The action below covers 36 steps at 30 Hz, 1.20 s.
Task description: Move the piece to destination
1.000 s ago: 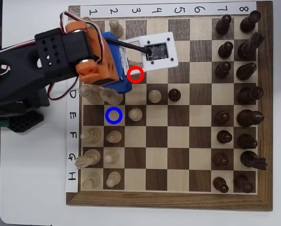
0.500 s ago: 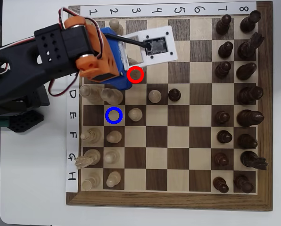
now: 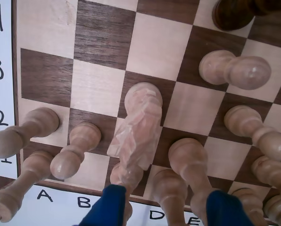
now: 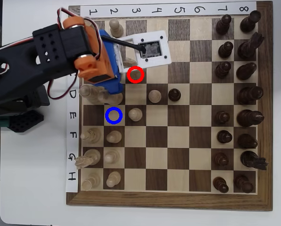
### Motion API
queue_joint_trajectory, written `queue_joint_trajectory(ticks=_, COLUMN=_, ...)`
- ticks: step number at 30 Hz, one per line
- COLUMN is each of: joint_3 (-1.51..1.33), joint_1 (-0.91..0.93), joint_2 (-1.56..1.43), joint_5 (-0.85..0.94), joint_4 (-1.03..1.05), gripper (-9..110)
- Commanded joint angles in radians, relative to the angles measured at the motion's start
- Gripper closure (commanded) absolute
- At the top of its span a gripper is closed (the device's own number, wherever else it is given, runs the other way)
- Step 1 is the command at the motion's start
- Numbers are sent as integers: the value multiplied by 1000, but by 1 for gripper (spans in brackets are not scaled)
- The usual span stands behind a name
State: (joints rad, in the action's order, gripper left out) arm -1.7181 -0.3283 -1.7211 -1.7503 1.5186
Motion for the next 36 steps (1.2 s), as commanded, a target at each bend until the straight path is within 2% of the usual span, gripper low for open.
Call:
queue_joint_trajectory(ticks=1, joint_3=222, joint_1=-3, joint_2=-199, joint_5=-491, joint_4=92, gripper=78)
queue_joint_trajectory(ticks=17, joint_3=543, joint_1=-130, joint_2=-11, joint_5=-552, joint_4=199, gripper=80)
queue_joint_trajectory(ticks=25, joint_3=538, joint_1=-158, joint_2=132, joint_5=-549, joint_4=181, gripper=82)
queue_joint_trajectory(ticks=36, joint_3=449, joint_1=-80, joint_2=218, joint_5=-528, joint_4=84, gripper=81)
